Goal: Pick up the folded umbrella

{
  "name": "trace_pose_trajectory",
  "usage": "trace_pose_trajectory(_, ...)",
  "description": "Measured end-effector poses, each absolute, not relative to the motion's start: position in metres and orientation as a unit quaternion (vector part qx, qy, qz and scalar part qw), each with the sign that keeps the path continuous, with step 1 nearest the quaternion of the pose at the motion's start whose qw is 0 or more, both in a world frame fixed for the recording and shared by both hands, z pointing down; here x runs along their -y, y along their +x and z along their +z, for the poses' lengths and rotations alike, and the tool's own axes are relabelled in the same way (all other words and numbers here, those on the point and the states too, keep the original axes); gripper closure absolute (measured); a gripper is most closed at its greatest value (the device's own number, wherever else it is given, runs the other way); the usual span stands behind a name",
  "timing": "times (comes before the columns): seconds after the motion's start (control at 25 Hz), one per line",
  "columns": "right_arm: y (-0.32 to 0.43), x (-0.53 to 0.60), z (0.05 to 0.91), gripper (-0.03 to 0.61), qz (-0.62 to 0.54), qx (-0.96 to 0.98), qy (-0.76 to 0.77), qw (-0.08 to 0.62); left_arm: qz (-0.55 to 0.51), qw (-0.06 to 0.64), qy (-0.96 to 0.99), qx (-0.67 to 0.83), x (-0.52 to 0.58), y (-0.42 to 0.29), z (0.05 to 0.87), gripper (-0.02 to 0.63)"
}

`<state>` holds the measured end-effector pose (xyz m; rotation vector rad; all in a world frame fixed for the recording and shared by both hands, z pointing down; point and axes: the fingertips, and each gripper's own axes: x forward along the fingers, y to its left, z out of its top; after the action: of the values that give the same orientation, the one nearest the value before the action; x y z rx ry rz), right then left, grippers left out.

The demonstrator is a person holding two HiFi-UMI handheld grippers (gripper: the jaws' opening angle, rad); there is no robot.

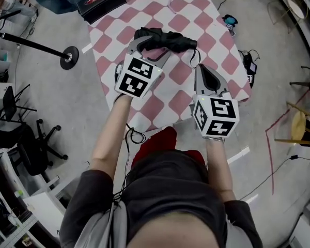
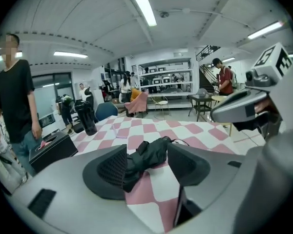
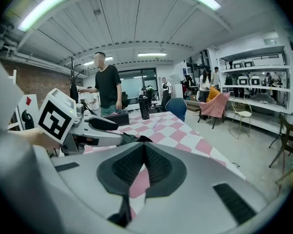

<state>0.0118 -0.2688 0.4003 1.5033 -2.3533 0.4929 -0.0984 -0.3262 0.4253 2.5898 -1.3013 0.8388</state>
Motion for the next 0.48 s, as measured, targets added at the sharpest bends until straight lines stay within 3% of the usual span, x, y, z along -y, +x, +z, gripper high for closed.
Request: trace_pose_trajectory(0.48,0.019,0.292,0.420,0.560,0.192,0.808,0.534,0.160,0.423,-0.004,0.853,0.307,0.366,-0.079,0.486,0.344)
